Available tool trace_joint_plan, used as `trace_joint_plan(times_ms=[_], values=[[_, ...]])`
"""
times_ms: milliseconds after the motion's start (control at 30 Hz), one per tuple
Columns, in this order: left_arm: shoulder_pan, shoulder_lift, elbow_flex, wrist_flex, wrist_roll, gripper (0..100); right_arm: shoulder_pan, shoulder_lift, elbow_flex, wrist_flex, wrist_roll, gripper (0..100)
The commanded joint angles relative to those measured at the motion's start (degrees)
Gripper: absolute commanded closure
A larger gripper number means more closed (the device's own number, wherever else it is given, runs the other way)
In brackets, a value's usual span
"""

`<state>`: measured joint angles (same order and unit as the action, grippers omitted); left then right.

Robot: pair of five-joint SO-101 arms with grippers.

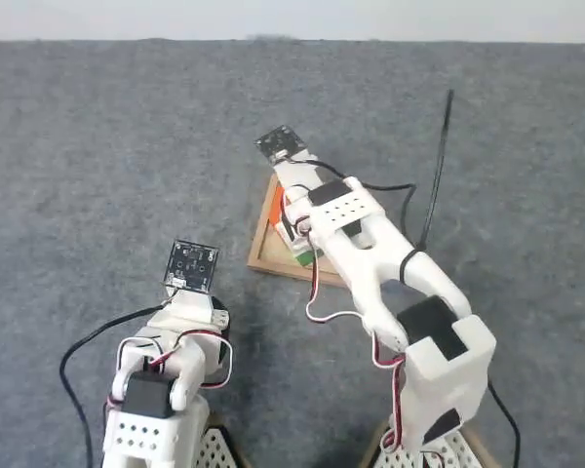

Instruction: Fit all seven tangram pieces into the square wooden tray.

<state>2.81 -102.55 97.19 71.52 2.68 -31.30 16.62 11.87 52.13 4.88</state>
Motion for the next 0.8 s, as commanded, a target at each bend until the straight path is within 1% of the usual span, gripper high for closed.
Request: trace_joint_plan(times_ms=[0, 100, 200, 533, 600, 667, 767], values=[[0.1, -0.7, -0.7, 0.4, 0.7, 99, 0.1, -1.5, -3.3, -1.1, 0.9, 75.3], [0.1, -0.7, -0.7, 0.4, 0.7, 99, 0.5, -4.4, -2.5, -0.7, 0.9, 75.3], [0.1, -0.7, -0.7, 0.4, 0.7, 99, 0.2, -10.3, 1.6, -1.2, 0.8, 75.3], [0.1, -0.7, -0.7, 0.4, 0.7, 99, 0.7, -38.3, 16.7, -1.5, 0.8, 75.3], [0.1, -0.7, -0.7, 0.4, 0.7, 99, 2.0, -42.1, 20.6, -4.1, 0.5, 75.8], [0.1, -0.7, -0.7, 0.4, 0.7, 99, 4.0, -42.3, 24.7, -9.3, 0.5, 79.7], [0.1, -0.7, -0.7, 0.4, 0.7, 99, 6.8, -38.5, 28.1, -16.1, 0.9, 89.1]])
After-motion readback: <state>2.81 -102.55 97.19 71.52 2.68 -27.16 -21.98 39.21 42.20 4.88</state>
